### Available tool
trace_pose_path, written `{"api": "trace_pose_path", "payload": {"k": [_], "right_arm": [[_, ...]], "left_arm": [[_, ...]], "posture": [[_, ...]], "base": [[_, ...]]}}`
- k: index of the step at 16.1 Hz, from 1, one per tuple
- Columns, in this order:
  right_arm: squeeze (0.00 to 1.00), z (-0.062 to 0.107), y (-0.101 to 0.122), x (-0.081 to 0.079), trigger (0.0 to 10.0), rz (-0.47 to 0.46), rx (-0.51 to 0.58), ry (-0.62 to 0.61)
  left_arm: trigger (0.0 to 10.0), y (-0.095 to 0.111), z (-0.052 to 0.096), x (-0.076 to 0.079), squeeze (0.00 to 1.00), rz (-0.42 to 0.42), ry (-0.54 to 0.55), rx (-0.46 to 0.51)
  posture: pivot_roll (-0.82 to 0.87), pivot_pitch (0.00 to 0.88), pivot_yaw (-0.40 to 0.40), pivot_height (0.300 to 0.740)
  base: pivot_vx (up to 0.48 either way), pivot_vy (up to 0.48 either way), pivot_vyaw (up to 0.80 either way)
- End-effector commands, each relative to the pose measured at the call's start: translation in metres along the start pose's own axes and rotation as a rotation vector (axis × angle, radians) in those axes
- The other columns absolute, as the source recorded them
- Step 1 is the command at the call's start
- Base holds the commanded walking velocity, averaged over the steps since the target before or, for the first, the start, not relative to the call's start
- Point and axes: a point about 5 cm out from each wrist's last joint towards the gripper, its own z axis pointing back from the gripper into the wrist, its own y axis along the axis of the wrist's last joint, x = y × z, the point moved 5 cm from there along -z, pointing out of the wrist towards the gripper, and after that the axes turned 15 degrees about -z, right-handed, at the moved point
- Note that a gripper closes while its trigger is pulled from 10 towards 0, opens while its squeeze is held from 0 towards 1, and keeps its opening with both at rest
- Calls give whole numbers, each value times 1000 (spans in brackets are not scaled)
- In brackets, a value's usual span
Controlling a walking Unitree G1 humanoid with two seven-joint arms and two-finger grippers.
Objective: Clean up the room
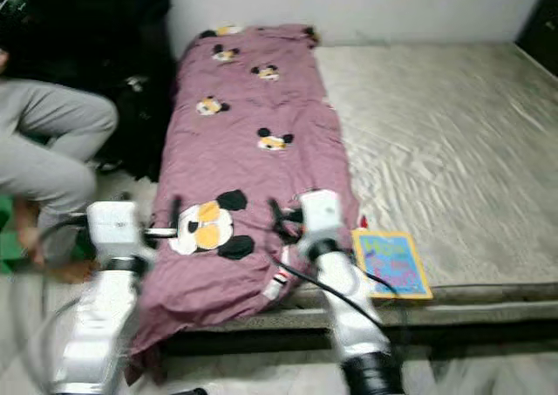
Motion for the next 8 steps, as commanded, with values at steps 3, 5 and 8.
{"api": "trace_pose_path", "payload": {"k": [3, 5, 8], "right_arm": [[0, -2, 2, -5, 10000, -9, 11, 9], [0, -2, 1, -5, 10000, -7, 10, 8], [0, -3, 1, -4, 10000, -5, 8, 12]], "left_arm": [[10000, -2, 0, -6, 0, -28, 15, -7], [10000, -1, -1, -4, 0, -26, 5, -5], [10000, -1, -1, -3, 0, -22, 2, -2]], "posture": [[-79, 44, -32, 740], [-79, 43, -33, 740], [-78, 44, -35, 740]], "base": [[0, 0, 0], [0, 0, 0], [0, 0, 0]]}}
